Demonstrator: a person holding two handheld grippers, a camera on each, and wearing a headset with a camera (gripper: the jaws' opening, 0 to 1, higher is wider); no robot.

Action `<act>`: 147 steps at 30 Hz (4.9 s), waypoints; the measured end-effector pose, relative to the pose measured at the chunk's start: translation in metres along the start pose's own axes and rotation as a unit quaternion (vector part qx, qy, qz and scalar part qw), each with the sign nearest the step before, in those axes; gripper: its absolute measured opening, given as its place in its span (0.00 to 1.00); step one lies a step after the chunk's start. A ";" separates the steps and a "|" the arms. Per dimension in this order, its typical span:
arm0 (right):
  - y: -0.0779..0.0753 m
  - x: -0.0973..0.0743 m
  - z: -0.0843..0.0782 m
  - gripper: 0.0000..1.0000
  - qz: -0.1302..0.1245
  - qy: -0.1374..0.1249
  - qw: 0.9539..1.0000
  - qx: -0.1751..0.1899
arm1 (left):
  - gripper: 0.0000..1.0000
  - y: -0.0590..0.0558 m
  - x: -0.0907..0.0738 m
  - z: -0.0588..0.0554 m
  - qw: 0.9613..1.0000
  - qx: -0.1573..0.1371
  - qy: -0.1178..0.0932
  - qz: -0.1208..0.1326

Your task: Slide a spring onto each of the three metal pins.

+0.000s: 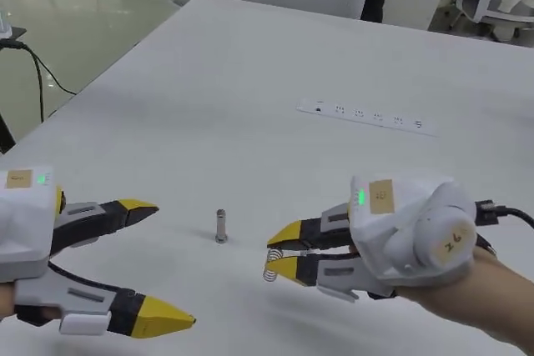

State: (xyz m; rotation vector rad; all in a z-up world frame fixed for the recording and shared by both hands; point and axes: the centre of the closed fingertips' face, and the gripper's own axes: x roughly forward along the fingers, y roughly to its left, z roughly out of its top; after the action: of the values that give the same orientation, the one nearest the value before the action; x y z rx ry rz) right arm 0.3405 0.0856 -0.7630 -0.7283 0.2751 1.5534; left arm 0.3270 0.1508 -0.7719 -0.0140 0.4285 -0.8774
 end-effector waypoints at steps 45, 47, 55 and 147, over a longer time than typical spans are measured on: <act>-0.069 0.053 0.034 0.07 -0.018 -0.023 0.999 0.016 | 0.98 0.008 -0.005 0.000 1.000 -0.004 -0.005 0.006; -0.070 0.054 0.033 0.07 -0.017 -0.023 0.999 0.019 | 0.98 0.008 -0.005 0.000 1.000 -0.004 -0.005 0.006; -0.070 0.055 0.028 0.07 -0.016 -0.015 1.000 0.021 | 0.98 0.010 -0.005 0.001 1.000 -0.005 -0.008 0.008; -0.045 -0.016 -0.031 0.50 -0.103 -0.073 0.977 0.171 | 0.98 0.010 0.021 0.036 0.999 -0.002 -0.031 0.011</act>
State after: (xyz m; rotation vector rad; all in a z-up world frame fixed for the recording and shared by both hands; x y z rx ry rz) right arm 0.3923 0.0610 -0.7661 -0.3585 0.3364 1.3115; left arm 0.3591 0.1356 -0.7478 -0.0392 0.3720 -0.8527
